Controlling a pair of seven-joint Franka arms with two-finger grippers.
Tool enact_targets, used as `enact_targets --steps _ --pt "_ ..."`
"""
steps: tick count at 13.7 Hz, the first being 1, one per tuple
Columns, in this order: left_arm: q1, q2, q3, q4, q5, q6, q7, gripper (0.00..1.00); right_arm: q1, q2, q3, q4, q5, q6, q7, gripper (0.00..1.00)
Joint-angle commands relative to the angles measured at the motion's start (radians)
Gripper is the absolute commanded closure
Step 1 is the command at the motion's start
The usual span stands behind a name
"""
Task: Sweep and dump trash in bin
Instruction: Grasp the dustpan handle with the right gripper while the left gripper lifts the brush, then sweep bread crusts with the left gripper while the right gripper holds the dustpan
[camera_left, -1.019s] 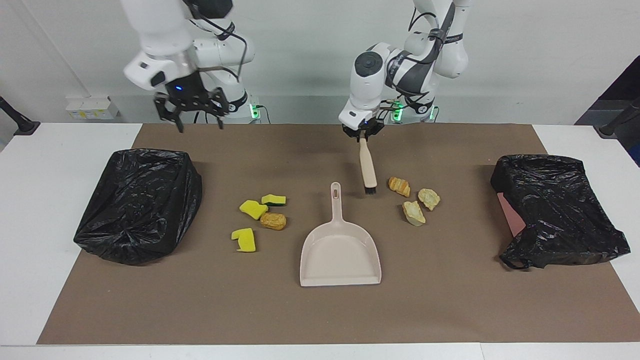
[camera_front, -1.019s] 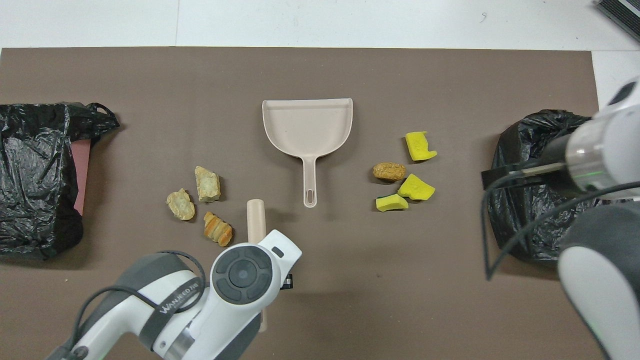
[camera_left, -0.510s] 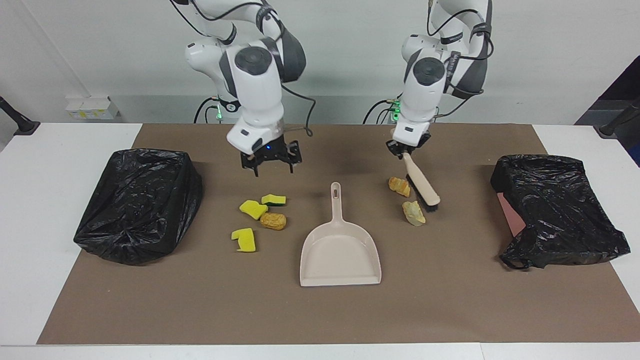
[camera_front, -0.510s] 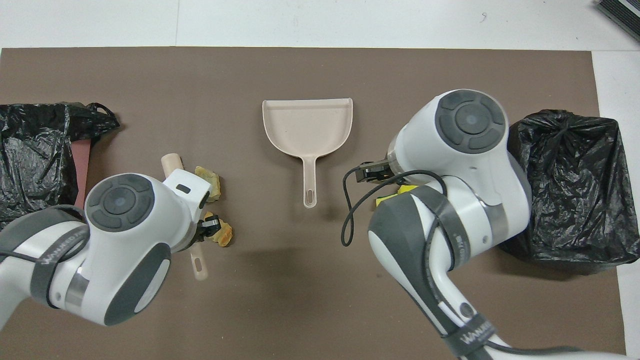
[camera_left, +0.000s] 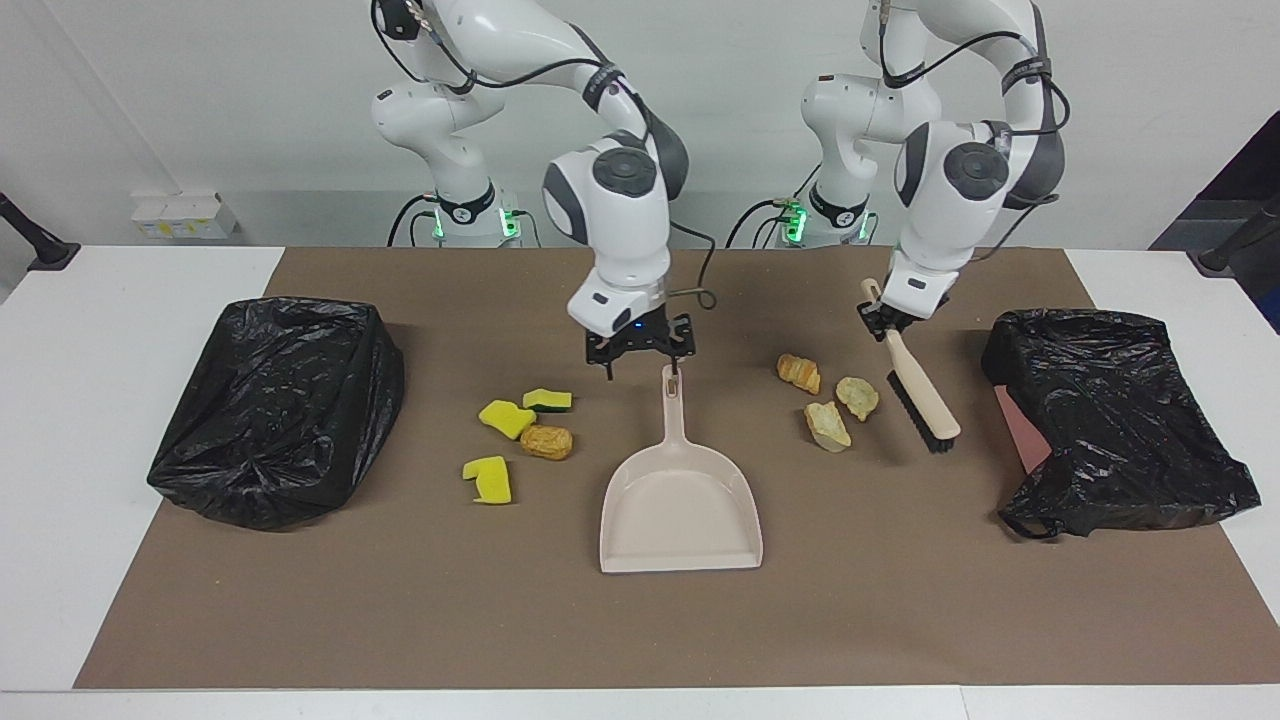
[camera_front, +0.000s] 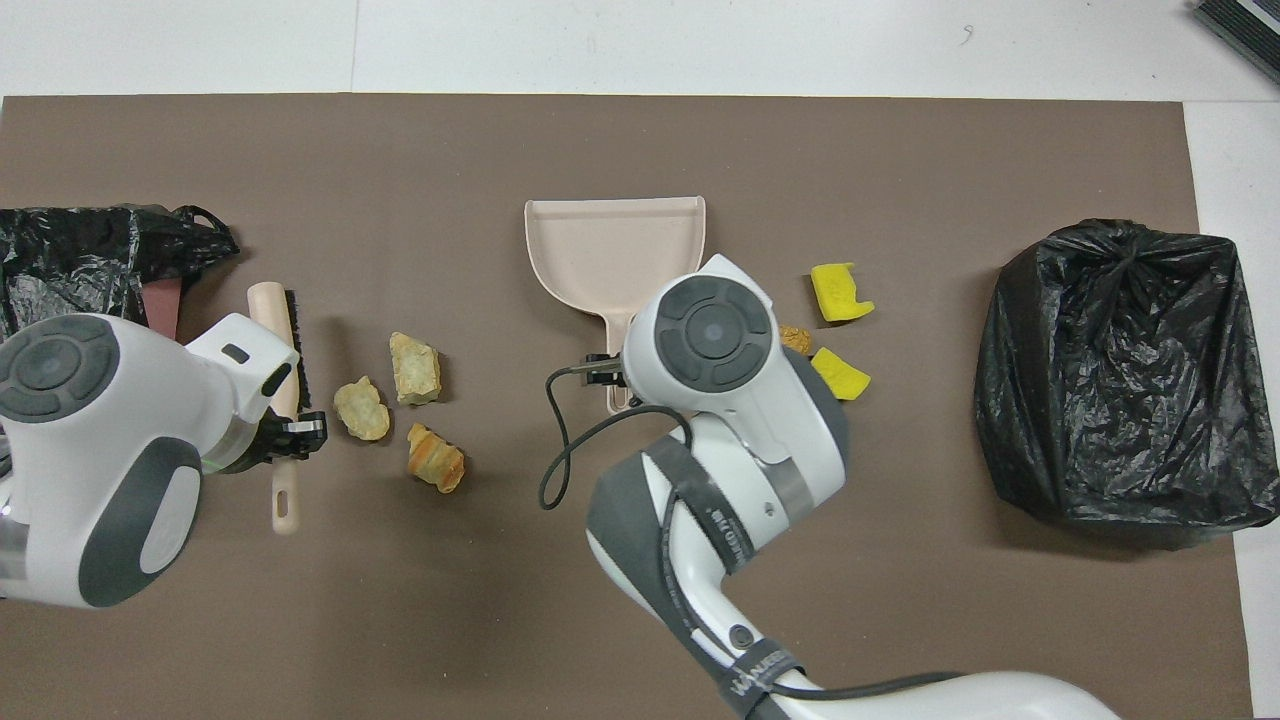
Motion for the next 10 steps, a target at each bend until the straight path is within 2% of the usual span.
enact_targets --steps 1,4,5,6,8,9,10 --pt "0.063 -0.055 -0.014 -0.082 0.014 0.048 0.145 1.0 0.013 0.08 -0.002 0.025 0.03 0.084 0.025 0.0" --pt "0.064 -0.049 -0.015 -0.177 0.014 0.193 0.19 1.0 0.011 0.088 0.004 0.018 0.03 0.084 0.011 0.0" --pt "0.061 -0.045 -0.015 -0.18 0.014 0.2 0.191 1.0 0.01 0.088 0.004 0.016 0.031 0.084 0.01 0.02" --pt "0.054 -0.042 -0.015 -0.18 0.014 0.204 0.193 1.0 0.01 0.088 0.004 0.016 0.031 0.085 0.009 0.22" --pt "0.034 -0.034 -0.018 -0.18 0.014 0.211 0.191 1.0 0.01 0.086 0.004 0.005 0.031 0.082 -0.001 0.82" --pt "0.011 -0.032 -0.018 -0.183 0.014 0.208 0.191 1.0 0.01 0.085 0.004 -0.004 0.033 0.076 -0.023 1.0" --pt "0.001 -0.032 -0.018 -0.183 0.014 0.205 0.19 1.0 0.005 0.085 0.004 -0.007 0.034 0.075 -0.044 1.0"
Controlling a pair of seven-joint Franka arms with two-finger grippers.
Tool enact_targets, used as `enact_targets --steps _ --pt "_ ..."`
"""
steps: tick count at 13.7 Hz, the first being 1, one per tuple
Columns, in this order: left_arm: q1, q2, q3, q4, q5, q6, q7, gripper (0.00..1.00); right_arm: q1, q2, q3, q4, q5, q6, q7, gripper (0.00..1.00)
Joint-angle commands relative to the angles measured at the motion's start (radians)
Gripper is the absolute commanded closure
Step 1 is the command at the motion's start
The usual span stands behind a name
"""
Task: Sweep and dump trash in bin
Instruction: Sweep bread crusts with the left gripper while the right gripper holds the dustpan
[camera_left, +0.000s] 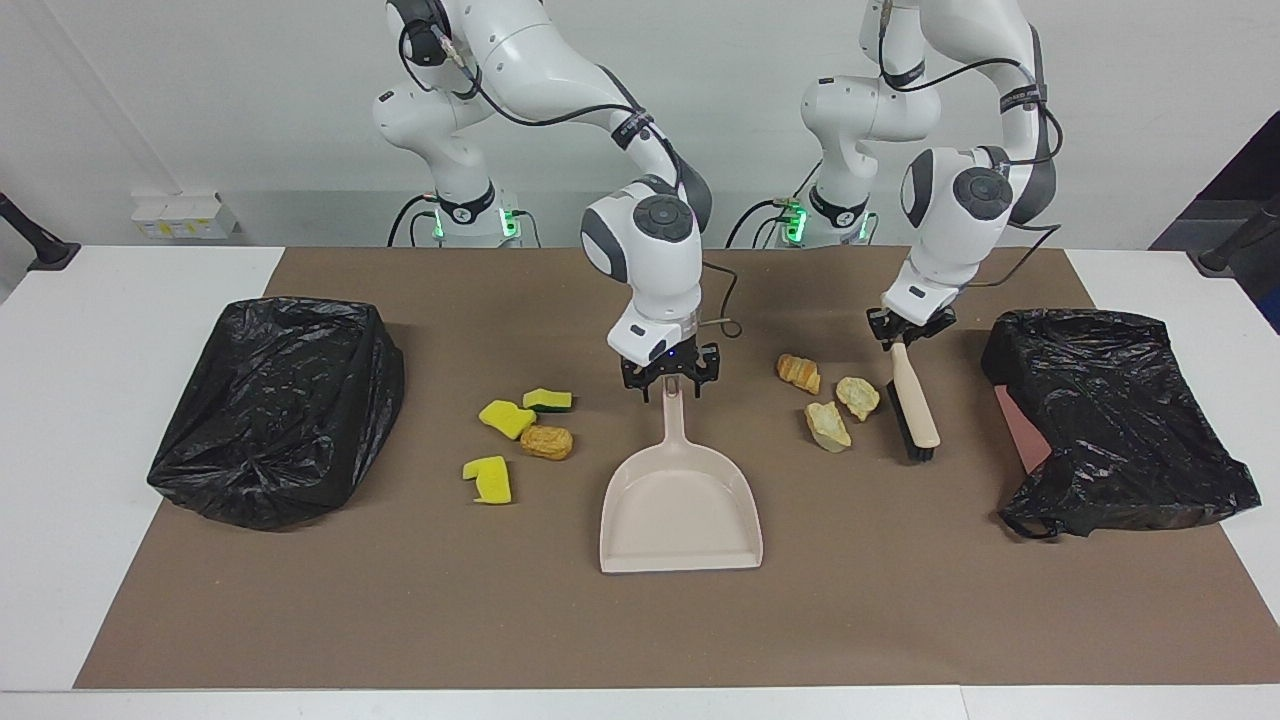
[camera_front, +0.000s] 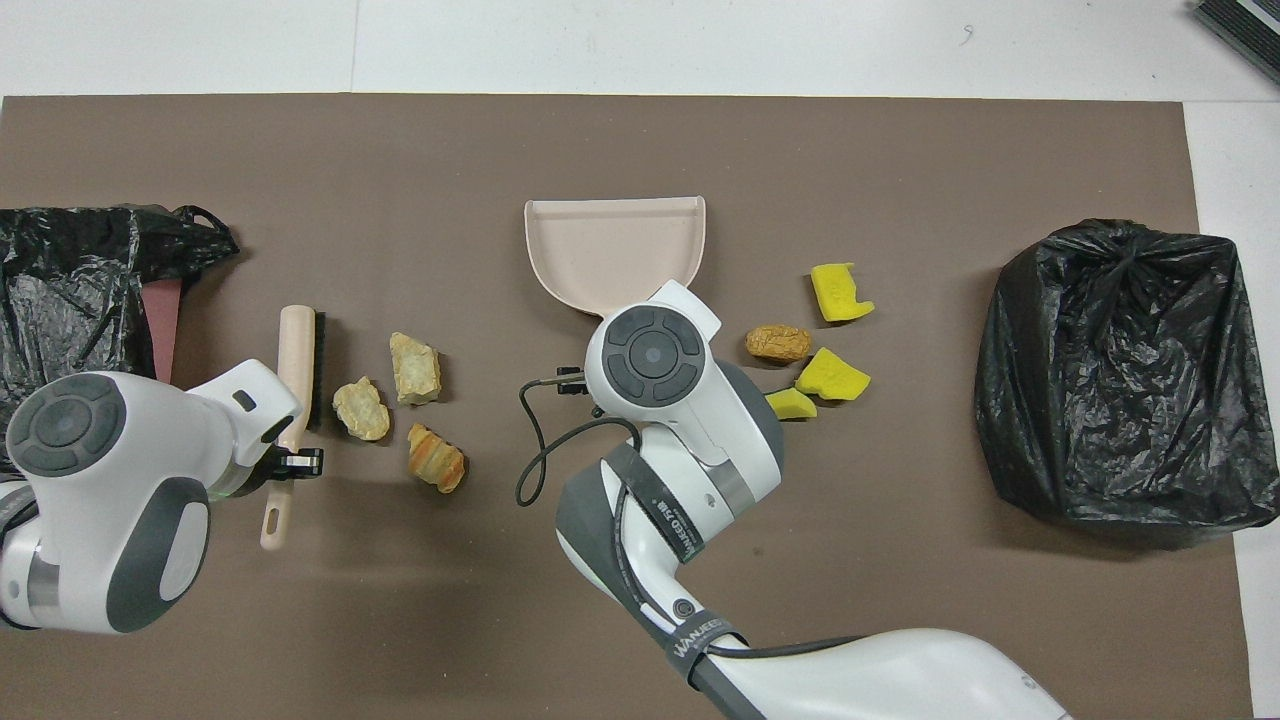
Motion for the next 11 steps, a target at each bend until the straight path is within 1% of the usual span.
enact_targets --steps 1,3,4,5,6,8,9,11 --pt "-0.068 -0.024 0.006 -0.025 0.012 0.005 -0.002 1.0 -0.015 -0.002 0.005 -0.005 0.032 -0.013 -0.055 1.0" --pt "-0.088 -0.027 0.005 -0.041 0.012 0.014 -0.012 1.0 -0.024 -0.002 0.005 0.022 0.008 -0.06 -0.075 1.0" --pt "-0.103 -0.027 0.006 -0.041 0.011 0.014 -0.016 1.0 -0.027 -0.007 0.005 0.033 0.009 -0.068 -0.127 1.0" --pt "-0.107 -0.026 0.005 -0.041 0.009 0.014 -0.019 1.0 -0.041 -0.031 0.005 0.027 0.012 -0.074 -0.252 1.0" --pt "-0.107 -0.024 0.006 -0.036 0.008 0.011 -0.021 1.0 -0.071 -0.075 0.005 0.018 0.018 -0.088 -0.413 1.0" --pt "-0.107 -0.018 0.006 -0.029 0.008 0.009 -0.021 1.0 -0.124 -0.154 0.005 0.006 0.021 -0.215 -0.642 1.0" --pt "-0.107 -0.02 0.006 -0.029 0.008 0.005 -0.021 1.0 -0.138 -0.201 0.005 -0.028 0.02 -0.27 -0.758 1.0" --pt "-0.105 -0.023 0.006 -0.029 0.008 0.005 -0.019 1.0 -0.145 -0.292 0.004 -0.141 0.012 -0.297 -1.017 1.0"
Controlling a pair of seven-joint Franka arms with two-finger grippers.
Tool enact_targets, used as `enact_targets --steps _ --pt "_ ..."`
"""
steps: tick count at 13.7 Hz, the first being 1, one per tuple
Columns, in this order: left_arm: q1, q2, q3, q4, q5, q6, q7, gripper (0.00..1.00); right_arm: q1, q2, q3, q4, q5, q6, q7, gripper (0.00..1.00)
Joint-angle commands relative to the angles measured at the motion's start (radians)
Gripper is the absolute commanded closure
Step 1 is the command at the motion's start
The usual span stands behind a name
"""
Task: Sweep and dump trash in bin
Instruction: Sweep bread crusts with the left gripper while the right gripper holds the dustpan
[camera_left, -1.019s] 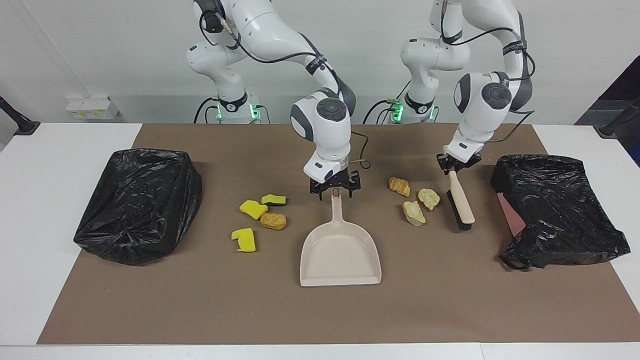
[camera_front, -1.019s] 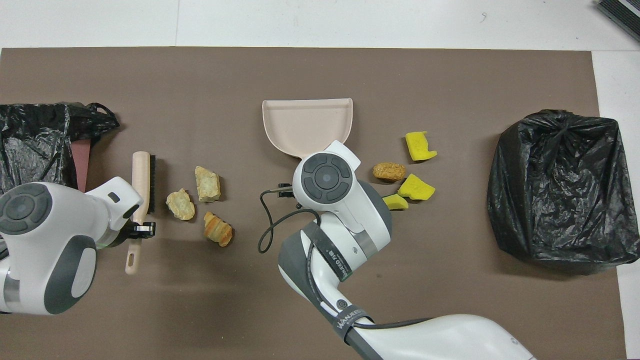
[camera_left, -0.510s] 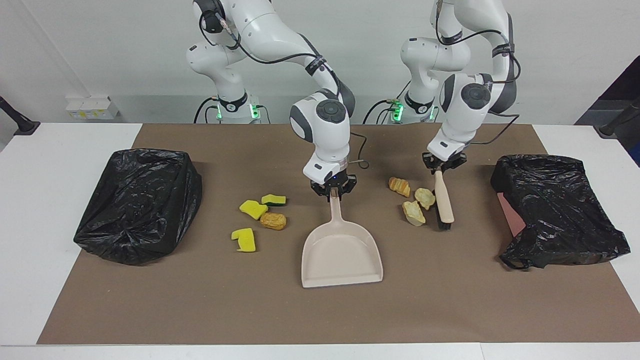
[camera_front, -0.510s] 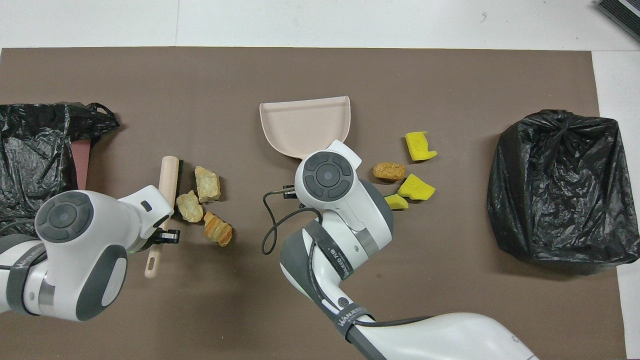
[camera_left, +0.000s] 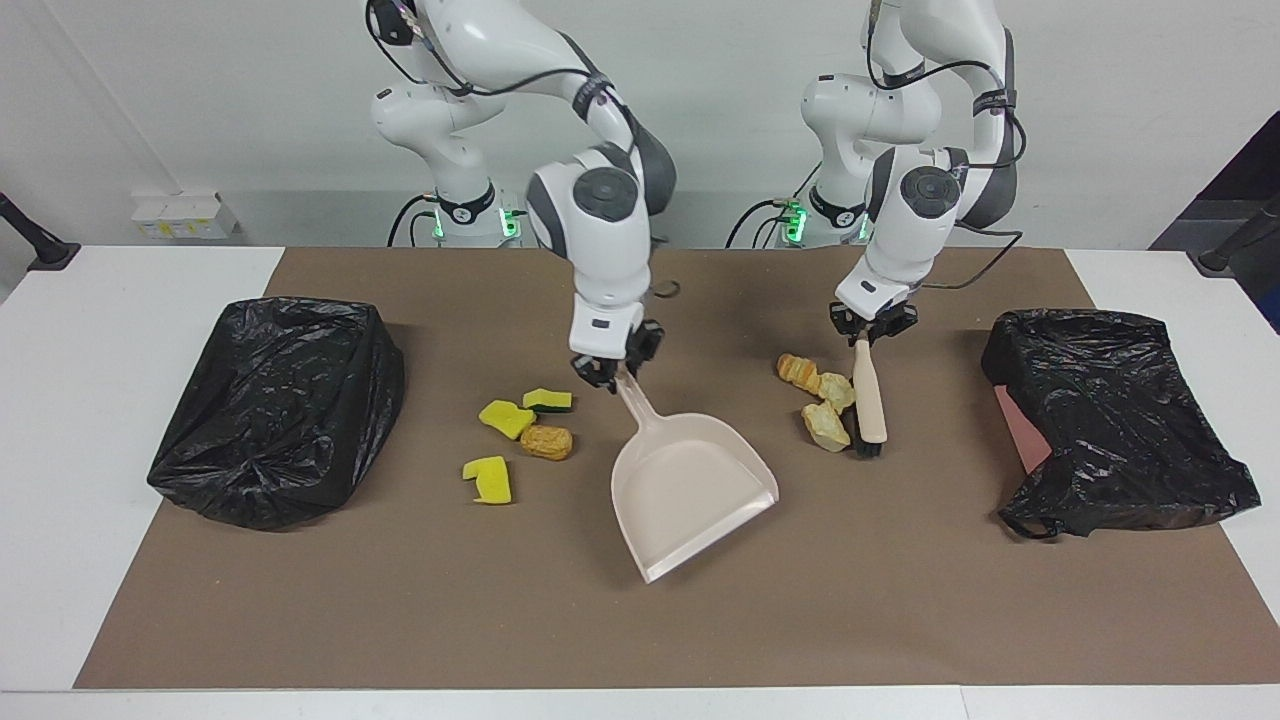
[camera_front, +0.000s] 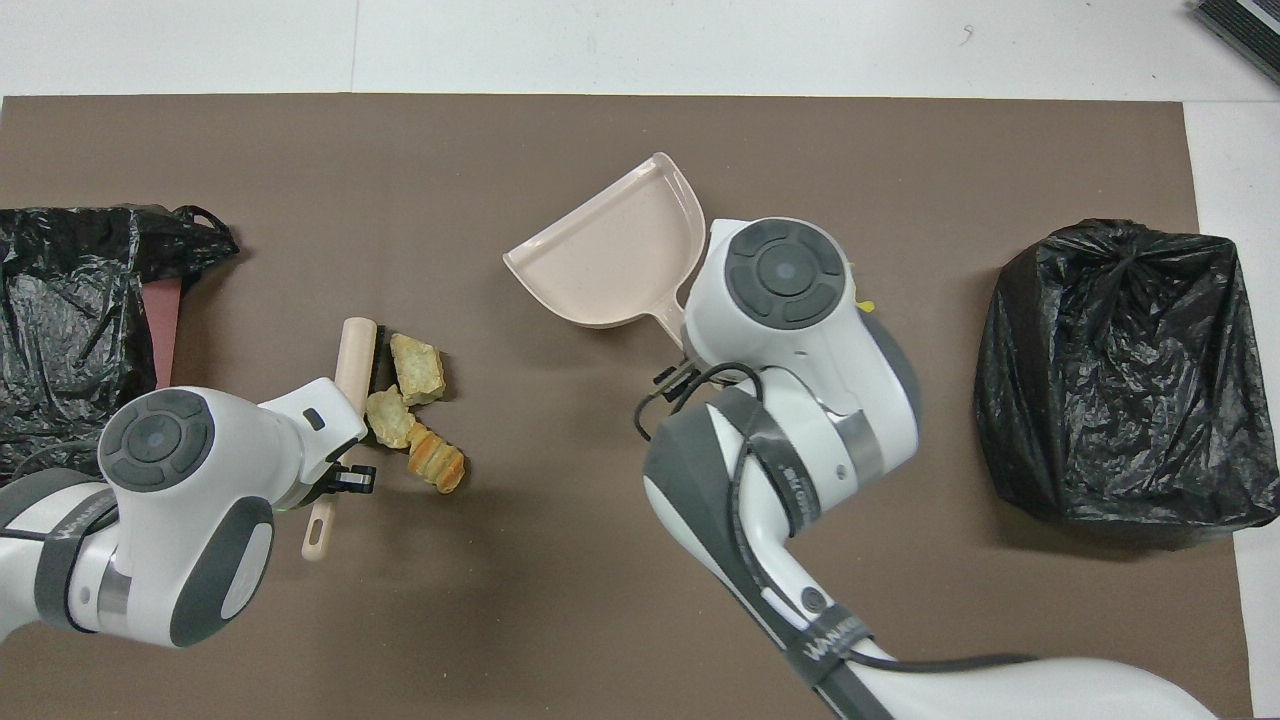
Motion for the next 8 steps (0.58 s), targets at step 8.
enact_targets --steps 8 --pt "-0.013 -0.035 0.01 -0.039 0.006 0.005 -0.013 1.0 0.074 -0.13 0.01 -0.342 0.01 0.213 -0.579 1.0"
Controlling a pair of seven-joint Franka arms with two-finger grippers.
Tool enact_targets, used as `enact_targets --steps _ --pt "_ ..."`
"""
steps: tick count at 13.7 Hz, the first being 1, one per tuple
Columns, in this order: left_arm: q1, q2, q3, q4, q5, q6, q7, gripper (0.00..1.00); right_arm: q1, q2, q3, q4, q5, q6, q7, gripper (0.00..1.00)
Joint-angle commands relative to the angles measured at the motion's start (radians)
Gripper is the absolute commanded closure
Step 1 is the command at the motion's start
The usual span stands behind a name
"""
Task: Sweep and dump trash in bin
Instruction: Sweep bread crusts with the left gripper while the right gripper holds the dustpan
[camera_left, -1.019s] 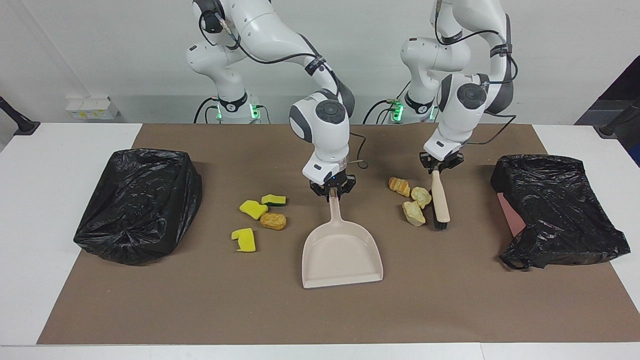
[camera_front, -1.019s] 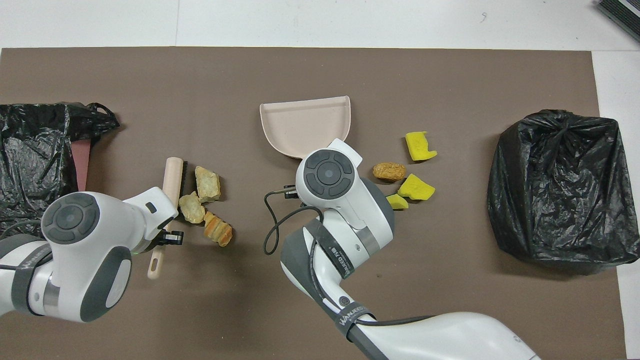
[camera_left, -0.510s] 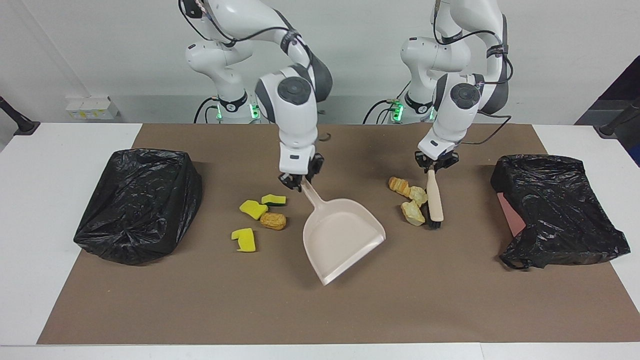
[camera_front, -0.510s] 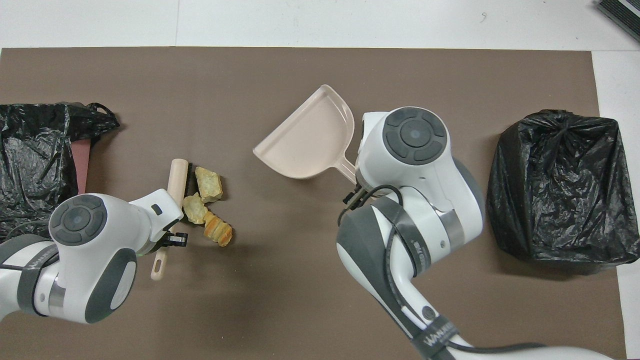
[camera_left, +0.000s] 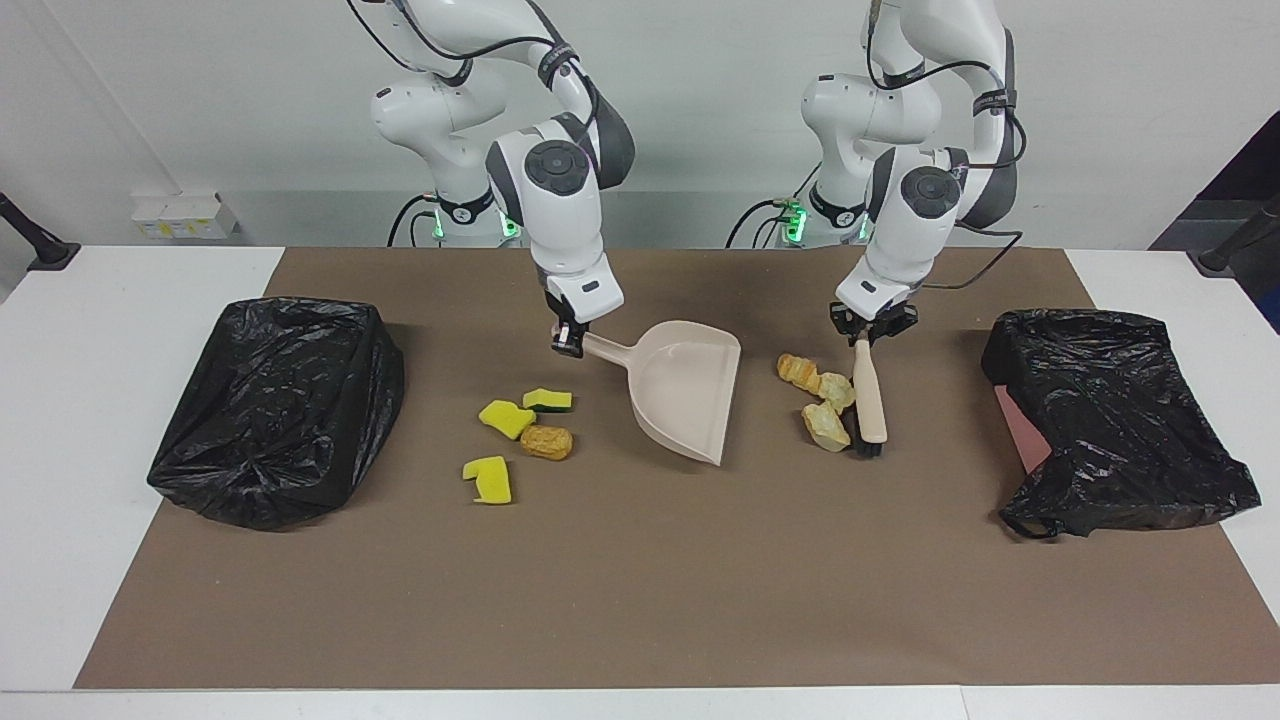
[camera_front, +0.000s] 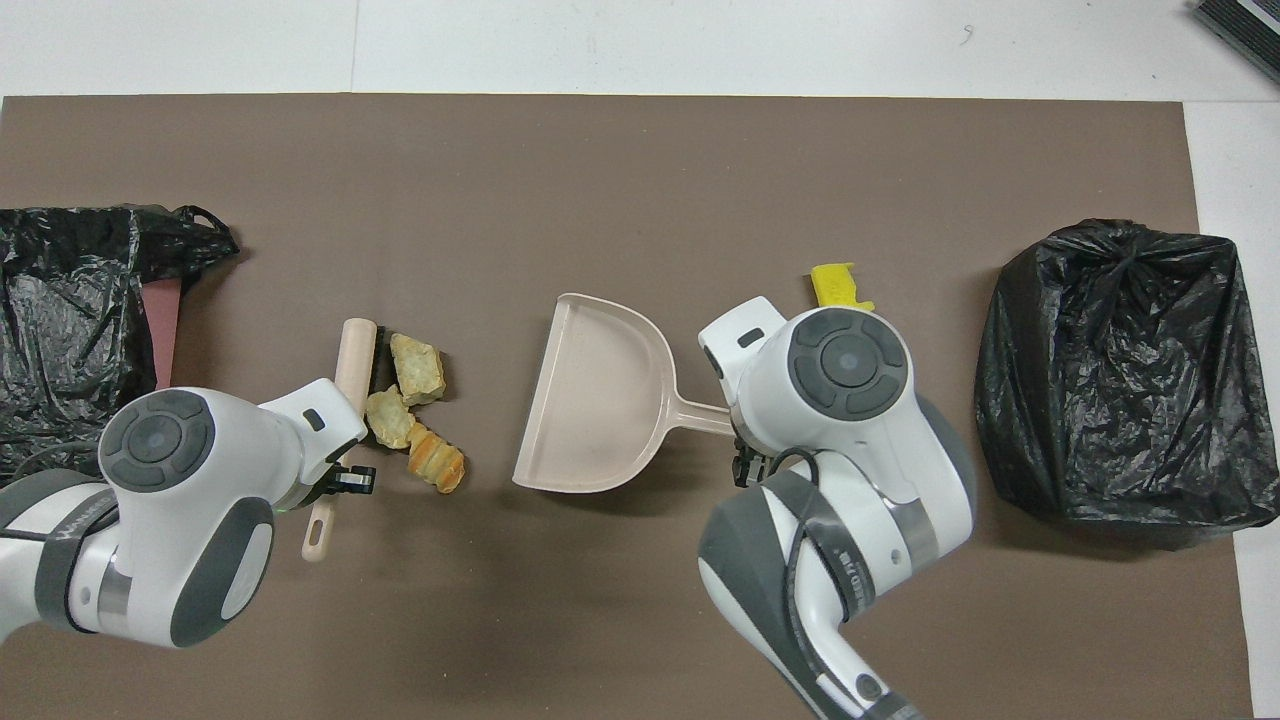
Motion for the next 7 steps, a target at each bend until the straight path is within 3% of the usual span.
enact_targets --steps 1,7 --pt "-0.015 -0.035 0.01 -0.051 0.006 0.011 -0.016 1.0 0.058 0.021 0.004 -0.049 0.0 0.069 0.017 1.0" --pt "-0.157 -0.033 0.007 -0.08 0.005 0.037 -0.229 1.0 0.095 0.035 0.004 -0.06 -0.048 0.068 0.073 1.0"
